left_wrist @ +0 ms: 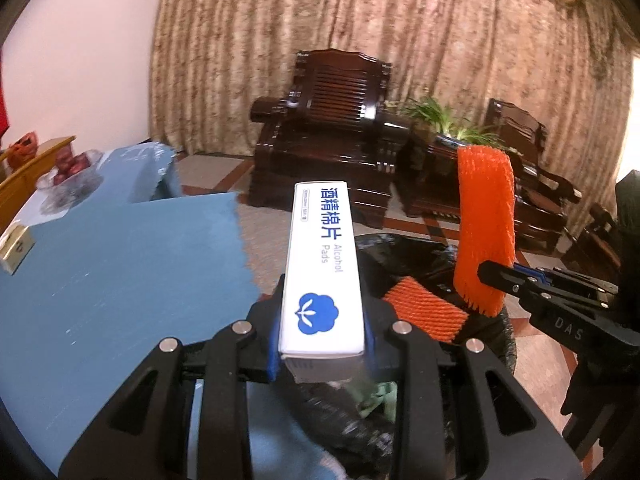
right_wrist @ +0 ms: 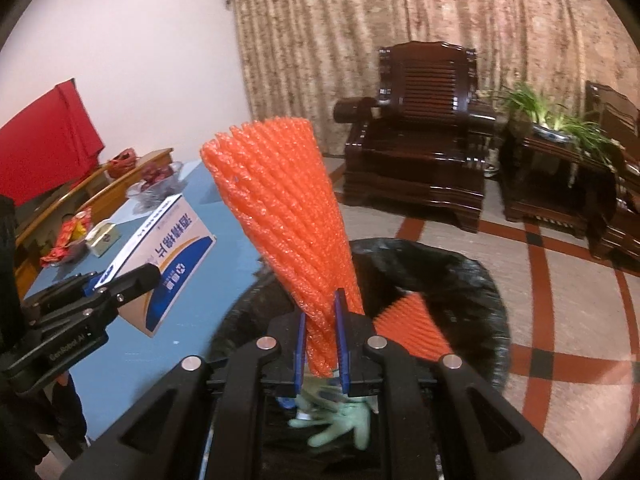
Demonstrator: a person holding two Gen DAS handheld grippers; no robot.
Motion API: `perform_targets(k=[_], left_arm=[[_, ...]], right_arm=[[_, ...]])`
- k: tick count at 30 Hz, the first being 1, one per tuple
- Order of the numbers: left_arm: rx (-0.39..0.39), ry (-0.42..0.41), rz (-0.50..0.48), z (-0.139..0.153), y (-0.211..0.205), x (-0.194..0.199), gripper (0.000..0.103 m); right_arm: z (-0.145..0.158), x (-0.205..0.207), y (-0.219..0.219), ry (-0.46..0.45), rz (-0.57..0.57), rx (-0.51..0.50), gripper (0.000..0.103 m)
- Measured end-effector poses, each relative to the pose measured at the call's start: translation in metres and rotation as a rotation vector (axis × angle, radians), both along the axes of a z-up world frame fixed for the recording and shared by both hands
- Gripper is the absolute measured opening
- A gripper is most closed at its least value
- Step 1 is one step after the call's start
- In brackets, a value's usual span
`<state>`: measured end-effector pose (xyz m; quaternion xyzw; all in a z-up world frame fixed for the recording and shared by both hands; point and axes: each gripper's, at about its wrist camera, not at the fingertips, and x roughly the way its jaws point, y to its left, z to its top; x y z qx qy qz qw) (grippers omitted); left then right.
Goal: Collect trash
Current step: 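Carry box and orange sleeve over the bin and open both tools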
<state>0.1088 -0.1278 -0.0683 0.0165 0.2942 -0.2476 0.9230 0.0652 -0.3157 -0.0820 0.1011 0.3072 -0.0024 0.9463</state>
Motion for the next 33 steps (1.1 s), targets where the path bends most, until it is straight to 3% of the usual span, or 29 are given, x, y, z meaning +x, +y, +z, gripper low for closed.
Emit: perform_targets(k=[14, 16, 17, 18, 19, 20, 22, 24, 27, 33], left_arm=[[0.028, 0.048, -0.090, -0.041, -0.062, 0.035, 0.030], [0.027, 0.062, -0.104, -0.045, -0.068, 0.042, 0.032], [0.024, 0.066, -0.108, -0.045, -0.069, 0.044, 0.042], [0.019, 0.068, -0.113, -0.044, -0.070, 0.047, 0.055], [0.013, 0.066, -0.115, -0.044, -0.068, 0.047, 0.060], [0.010, 0.062, -0.114, -0.042, -0.067, 0.048, 0.067], [0.007, 0.054, -0.116, -0.039, -0.062, 0.048, 0.072], [0.008, 0.046, -0.105, -0.036, -0.055, 0.047, 0.081], [0.010, 0.037, -0.082, -0.029, -0.045, 0.045, 0.089], [0.054, -0.014, 0.000, -0.009, -0.016, 0.032, 0.094]], right_arm=[[-0.032, 0.016, -0.039, 0.081, -0.062, -0.015, 0.013], [-0.037, 0.020, -0.042, 0.091, -0.066, -0.017, 0.017], [-0.039, 0.022, -0.044, 0.097, -0.065, -0.020, 0.018], [-0.040, 0.024, -0.046, 0.101, -0.067, -0.024, 0.023], [-0.041, 0.025, -0.047, 0.103, -0.073, -0.028, 0.029], [-0.042, 0.025, -0.048, 0.103, -0.076, -0.028, 0.042], [-0.041, 0.023, -0.049, 0.096, -0.088, -0.031, 0.053], [-0.041, 0.020, -0.051, 0.094, -0.105, -0.038, 0.078], [-0.036, 0.015, -0.050, 0.080, -0.126, -0.043, 0.095], [-0.019, 0.005, -0.037, 0.042, -0.115, -0.037, 0.097]])
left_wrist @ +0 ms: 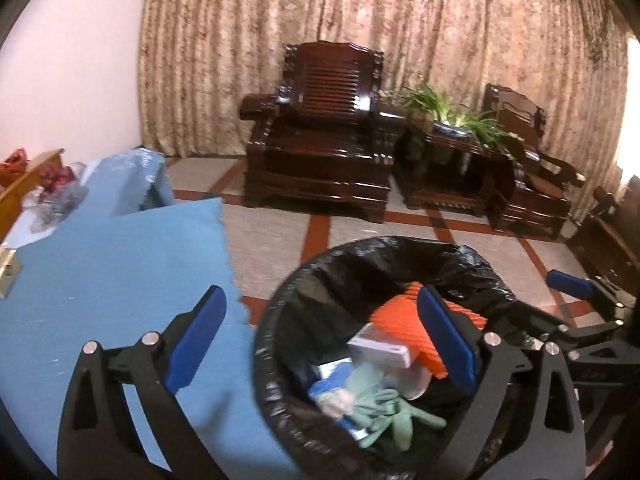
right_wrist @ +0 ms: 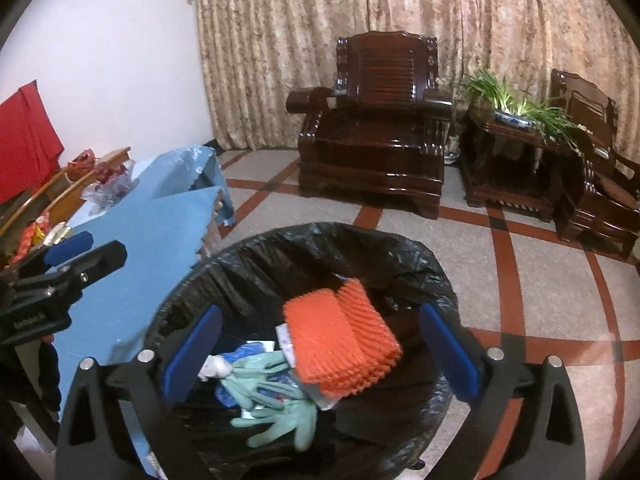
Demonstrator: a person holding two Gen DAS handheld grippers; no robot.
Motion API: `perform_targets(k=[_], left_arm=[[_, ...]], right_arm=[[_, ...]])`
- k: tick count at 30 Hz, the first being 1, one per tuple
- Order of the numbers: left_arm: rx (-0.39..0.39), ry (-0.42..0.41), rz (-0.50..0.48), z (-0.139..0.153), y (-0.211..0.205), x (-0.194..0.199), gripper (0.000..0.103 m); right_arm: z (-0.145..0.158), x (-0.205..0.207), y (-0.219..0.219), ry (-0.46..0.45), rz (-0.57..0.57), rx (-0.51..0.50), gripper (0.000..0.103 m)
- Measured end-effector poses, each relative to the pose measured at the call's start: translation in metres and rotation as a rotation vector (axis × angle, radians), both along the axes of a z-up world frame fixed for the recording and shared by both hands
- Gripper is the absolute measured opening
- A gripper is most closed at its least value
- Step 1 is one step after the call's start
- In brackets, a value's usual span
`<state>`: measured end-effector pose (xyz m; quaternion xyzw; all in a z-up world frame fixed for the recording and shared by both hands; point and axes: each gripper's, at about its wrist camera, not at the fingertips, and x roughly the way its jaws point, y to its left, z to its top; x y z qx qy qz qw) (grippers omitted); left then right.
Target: Collect trash
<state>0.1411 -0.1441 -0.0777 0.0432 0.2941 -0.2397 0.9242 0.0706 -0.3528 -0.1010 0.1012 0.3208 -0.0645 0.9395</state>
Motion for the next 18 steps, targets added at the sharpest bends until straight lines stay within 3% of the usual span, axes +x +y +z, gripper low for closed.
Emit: perform_targets(k=[8, 18], left_arm=[[0.004, -0.038, 0.080, 0.030, 0.035, -0.032, 0.097], [-0.014, -0.029, 0.137, 0.049, 0.066, -0.064, 0.097]], right_arm=[[0.036, -0.019, 0.033, -0.087, 0.021, -0.047, 0.097], [0.060, -0.035, 0.058, -0.110, 0.071, -0.046, 0.097]])
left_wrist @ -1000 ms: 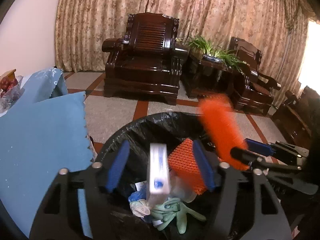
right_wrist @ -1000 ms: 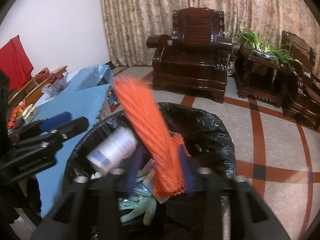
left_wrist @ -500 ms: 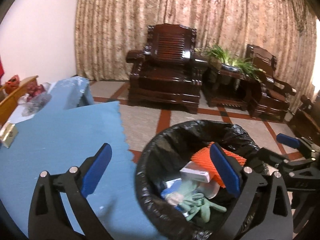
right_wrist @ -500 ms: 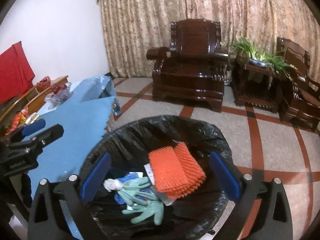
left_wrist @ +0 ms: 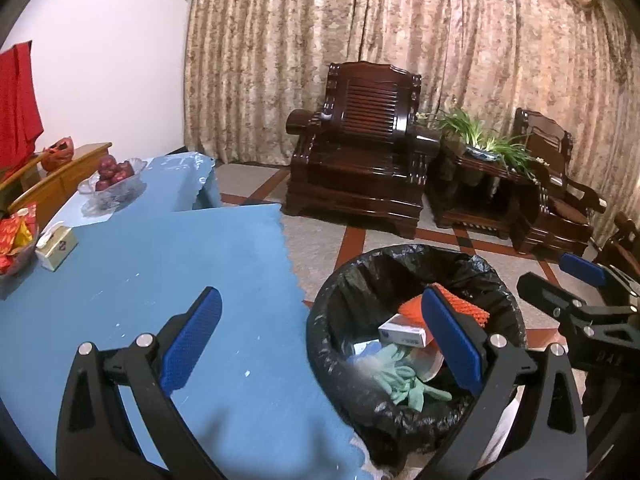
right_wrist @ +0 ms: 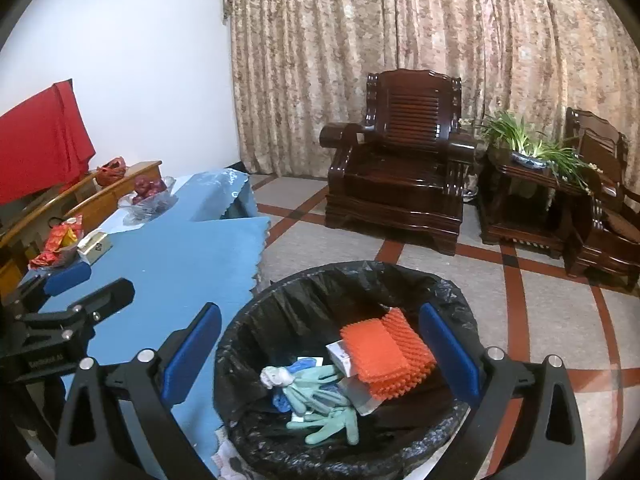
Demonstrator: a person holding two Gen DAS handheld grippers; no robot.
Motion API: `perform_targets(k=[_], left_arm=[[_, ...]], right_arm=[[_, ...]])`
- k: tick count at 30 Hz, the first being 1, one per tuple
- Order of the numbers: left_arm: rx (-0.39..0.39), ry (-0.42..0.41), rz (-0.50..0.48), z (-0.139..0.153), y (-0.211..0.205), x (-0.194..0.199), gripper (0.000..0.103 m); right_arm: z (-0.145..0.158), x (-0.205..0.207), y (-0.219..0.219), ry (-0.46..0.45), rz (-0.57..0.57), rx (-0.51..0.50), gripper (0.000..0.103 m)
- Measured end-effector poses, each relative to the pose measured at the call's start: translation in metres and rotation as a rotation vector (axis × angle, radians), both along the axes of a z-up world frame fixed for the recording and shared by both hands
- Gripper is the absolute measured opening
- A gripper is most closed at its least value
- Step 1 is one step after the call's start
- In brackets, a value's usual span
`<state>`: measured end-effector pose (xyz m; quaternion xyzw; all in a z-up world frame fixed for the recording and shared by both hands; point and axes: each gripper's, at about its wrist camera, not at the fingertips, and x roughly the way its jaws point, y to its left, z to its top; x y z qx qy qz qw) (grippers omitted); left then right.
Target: Collect trash
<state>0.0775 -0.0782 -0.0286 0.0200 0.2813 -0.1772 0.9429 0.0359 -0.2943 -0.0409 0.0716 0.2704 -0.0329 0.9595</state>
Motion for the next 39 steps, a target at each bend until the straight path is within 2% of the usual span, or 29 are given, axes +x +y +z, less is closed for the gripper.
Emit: perform_targets(k=[22, 39], left_arm=[[0.018, -0.050, 0.047, 0.029, 0.026, -0.042, 0.097], [0.020, -0.062, 0.060, 0.033, 0.030, -0.047, 0.097]], right_arm=[[0.027, -0.018, 0.030, -0.019, 0.056, -0.013, 0.097], [0.030, -0.020, 0.039, -0.012, 0.078, -0.020, 0.097]])
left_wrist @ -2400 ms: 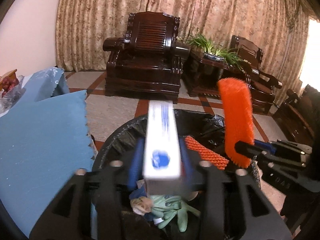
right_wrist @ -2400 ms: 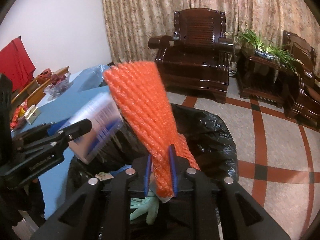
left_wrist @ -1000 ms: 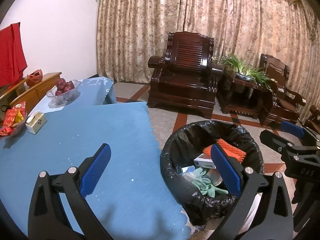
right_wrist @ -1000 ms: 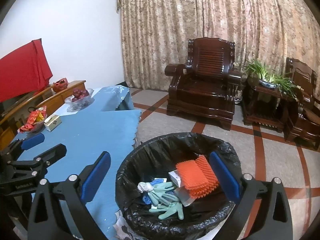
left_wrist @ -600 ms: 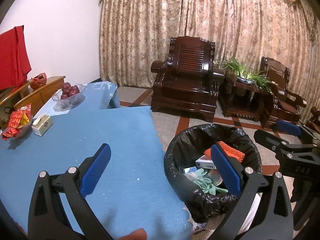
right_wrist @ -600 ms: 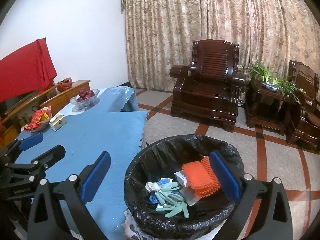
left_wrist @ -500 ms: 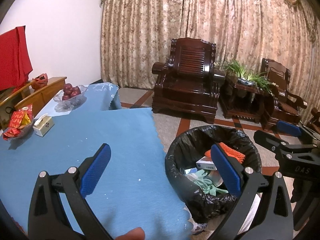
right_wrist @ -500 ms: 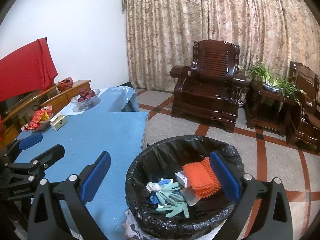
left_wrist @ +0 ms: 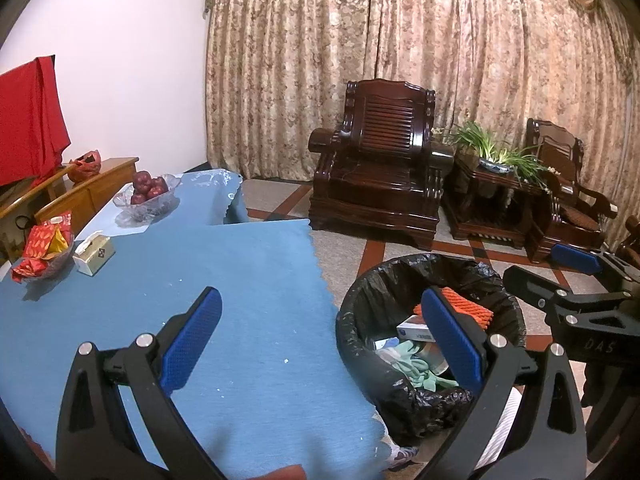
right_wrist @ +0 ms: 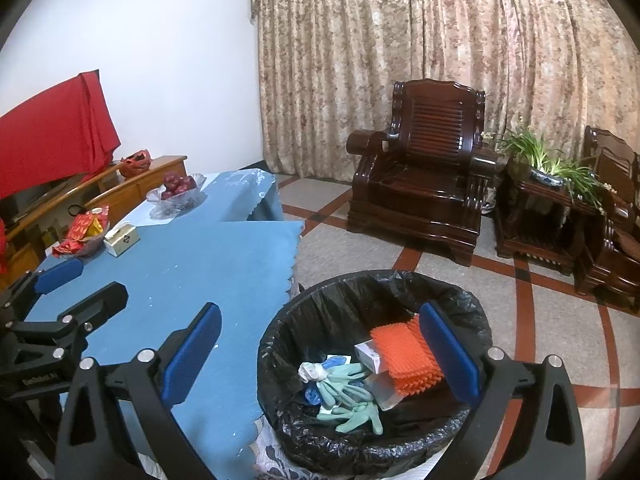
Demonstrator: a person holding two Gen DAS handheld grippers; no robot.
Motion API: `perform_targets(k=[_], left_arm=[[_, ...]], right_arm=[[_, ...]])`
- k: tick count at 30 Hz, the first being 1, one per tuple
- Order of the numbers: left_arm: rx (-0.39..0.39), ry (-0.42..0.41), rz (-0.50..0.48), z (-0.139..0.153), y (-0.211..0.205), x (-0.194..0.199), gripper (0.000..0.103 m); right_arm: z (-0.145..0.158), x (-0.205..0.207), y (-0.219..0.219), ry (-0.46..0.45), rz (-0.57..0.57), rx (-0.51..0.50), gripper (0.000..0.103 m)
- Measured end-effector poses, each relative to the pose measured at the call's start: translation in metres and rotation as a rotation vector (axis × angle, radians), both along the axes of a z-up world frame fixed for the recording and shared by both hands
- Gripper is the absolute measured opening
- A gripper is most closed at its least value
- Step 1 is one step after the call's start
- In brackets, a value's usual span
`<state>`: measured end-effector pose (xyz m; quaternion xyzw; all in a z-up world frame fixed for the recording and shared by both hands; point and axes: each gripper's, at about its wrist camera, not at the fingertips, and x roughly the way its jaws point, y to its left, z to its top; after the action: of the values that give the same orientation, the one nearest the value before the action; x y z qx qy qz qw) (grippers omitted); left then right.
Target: Collect trash
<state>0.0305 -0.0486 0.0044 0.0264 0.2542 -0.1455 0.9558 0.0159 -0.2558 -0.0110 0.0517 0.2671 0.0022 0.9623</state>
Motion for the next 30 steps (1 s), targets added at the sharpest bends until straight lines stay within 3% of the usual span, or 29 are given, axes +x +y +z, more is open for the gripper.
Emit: perform_targets(k=[30], left_arm=[[-0.002, 0.000, 0.011, 0.005, 0.009, 0.003, 0.097]], right_arm=[[-0.001, 0.001, 0.006, -0.004, 0.002, -0.004, 0.097]])
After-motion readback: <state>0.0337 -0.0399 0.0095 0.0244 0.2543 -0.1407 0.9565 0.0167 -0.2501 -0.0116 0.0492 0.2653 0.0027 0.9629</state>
